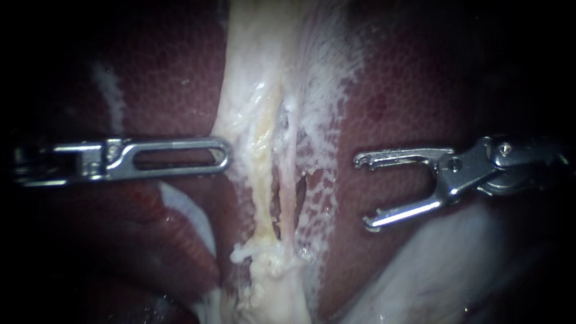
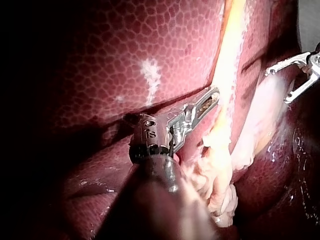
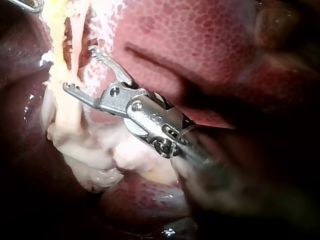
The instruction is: Going back first clip left tube
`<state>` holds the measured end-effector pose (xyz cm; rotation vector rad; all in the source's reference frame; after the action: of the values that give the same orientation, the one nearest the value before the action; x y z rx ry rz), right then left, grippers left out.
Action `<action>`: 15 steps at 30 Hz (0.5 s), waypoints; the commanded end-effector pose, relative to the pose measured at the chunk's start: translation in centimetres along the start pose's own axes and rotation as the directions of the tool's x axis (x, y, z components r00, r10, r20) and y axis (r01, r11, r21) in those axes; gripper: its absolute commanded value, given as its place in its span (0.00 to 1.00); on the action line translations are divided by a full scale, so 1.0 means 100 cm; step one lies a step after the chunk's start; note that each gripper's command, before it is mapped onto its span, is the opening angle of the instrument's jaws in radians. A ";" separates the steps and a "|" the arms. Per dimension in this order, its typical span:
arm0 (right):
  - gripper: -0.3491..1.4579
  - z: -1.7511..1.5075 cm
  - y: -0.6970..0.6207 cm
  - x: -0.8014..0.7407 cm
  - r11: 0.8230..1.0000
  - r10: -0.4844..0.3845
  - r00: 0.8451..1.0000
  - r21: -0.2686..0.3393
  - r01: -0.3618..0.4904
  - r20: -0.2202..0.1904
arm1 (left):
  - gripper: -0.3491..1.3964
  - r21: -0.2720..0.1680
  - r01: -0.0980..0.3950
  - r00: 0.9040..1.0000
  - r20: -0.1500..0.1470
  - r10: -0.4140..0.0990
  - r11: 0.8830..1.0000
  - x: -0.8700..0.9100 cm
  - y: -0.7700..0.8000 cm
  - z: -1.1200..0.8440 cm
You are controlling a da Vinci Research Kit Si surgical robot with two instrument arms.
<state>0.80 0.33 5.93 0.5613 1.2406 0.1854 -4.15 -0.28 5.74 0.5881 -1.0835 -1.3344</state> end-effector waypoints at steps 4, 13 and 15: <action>0.52 0.0000 0.0000 0.0000 1.000 0.000 1.000 0.000 0.000 -0.001 | 0.00 0.004 -0.003 1.000 -0.004 0.003 1.000 0.0006 -0.0001 0.0007; 0.52 0.0000 0.0000 0.0000 1.000 0.000 1.000 0.000 0.000 -0.001 | 0.00 0.004 0.003 1.000 -0.004 -0.002 1.000 0.0007 -0.0003 0.0007; 0.52 0.0000 0.0000 0.0000 1.000 0.000 1.000 0.000 0.000 -0.001 | 0.00 0.004 0.003 1.000 -0.004 -0.002 1.000 0.0007 -0.0003 0.0007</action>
<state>0.80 0.33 5.93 0.5613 1.2411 0.1855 -4.23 -0.34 5.77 0.5937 -1.0835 -1.3309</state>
